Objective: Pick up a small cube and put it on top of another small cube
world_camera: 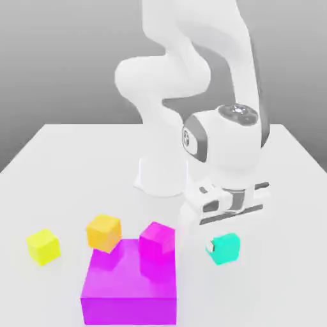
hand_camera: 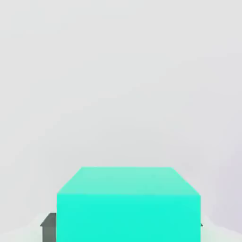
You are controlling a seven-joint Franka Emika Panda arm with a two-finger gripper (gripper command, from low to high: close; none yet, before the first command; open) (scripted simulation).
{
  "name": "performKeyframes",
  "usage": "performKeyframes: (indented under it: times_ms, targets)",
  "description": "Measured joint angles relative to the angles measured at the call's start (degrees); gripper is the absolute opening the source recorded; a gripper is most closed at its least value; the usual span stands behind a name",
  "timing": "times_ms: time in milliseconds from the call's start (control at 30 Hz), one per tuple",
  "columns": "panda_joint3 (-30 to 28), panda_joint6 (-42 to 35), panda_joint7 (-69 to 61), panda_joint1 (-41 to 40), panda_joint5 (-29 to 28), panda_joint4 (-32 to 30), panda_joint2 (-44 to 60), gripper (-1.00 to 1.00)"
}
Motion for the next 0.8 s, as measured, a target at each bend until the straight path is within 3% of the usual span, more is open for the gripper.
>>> performKeyframes:
  times_ms: [167,500,667,700,800]
  targets:
    - [-2.9,-6.1,-1.7,-5.0,-8.7,0.3,-8.6,-1.0]
    - [-19.1,-25.0,-15.5,-17.9,-5.0,1.7,-23.4,-1.0]
    - [-21.5,-16.5,-17.9,-18.4,-3.5,-0.1,-16.5,-1.0]
    - [-21.6,-14.6,-18.1,-18.3,-3.2,-0.5,-14.9,1.0]
    - [-21.6,-14.6,-18.1,-18.3,-3.2,-0.5,-14.9,1.0]
